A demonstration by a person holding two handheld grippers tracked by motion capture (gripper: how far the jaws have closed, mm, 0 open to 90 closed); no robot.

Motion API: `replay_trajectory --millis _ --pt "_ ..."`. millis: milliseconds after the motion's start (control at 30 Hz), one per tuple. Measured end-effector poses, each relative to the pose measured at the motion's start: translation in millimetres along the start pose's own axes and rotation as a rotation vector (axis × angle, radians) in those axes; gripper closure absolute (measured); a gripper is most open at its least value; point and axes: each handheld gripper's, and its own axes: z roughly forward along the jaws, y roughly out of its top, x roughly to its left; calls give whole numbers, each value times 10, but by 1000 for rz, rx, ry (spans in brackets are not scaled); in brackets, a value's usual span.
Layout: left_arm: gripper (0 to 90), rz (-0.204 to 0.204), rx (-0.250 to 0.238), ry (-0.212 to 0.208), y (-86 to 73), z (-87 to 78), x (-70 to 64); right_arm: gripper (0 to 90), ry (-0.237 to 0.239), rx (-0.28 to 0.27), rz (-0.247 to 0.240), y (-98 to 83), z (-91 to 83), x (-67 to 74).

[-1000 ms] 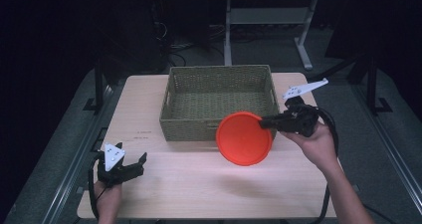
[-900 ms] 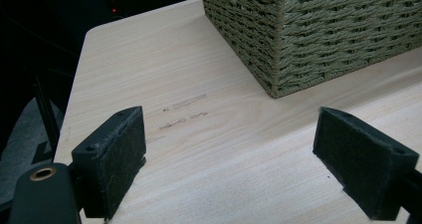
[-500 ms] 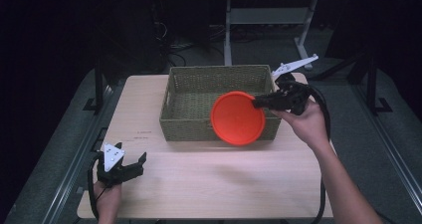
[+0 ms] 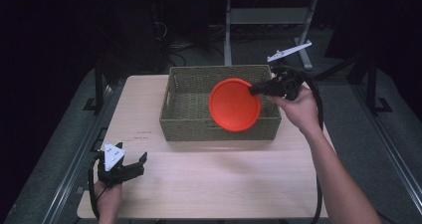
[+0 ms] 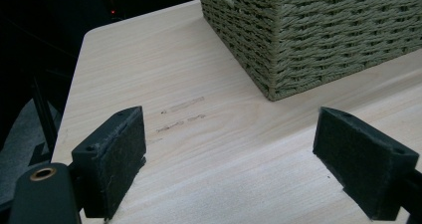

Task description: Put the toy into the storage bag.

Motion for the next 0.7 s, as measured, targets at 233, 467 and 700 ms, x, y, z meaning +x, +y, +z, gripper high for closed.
replay_trajectory --millis 233,467,700 --pt "128 -7 -2 4 1 6 12 821 -15 2 10 111 21 -60" --pt "128 -11 -9 7 -1 1 11 820 -26 9 9 208 77 -99" --pt "128 2 -2 -1 5 7 -8 820 -57 9 35 245 103 -217"
